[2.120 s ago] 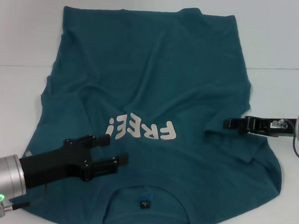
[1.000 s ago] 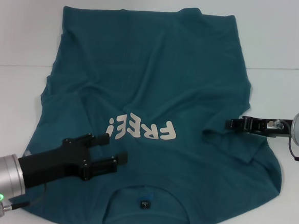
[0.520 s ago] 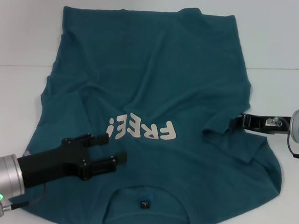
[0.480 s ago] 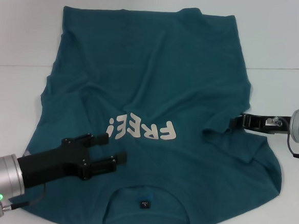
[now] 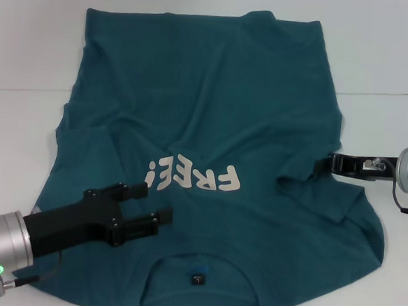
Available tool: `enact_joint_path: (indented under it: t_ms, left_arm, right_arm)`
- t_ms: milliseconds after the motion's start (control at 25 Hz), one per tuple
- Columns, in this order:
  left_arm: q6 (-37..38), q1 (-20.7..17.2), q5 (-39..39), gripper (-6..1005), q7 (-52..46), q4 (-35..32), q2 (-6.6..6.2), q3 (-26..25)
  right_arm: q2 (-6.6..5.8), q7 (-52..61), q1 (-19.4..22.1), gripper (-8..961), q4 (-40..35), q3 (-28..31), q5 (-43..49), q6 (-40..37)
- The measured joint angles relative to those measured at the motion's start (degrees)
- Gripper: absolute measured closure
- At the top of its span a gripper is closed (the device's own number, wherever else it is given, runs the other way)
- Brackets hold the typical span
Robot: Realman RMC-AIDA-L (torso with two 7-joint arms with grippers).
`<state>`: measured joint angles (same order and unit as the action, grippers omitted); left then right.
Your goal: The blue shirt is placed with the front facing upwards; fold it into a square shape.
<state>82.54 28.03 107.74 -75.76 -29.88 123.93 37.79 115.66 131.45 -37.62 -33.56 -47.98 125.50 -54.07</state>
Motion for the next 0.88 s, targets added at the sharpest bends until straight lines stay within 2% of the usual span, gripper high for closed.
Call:
enact_joint_path:
  t_ms: [520,880]
  left_arm:
    - [-0.1,0.3,0.0,173,-0.2,0.0,0.00,0.0]
    - [-0.2,0.0,0.0,174,-0.3,0.1,0.00,-0.1]
  right_arm:
    - [0.20,-1.2,-5.8,948,0.0,-0.5,0.1,0.3]
    - [1.98,-3.1,-6.9,944,0.2,-5.2,0.2,5.4]
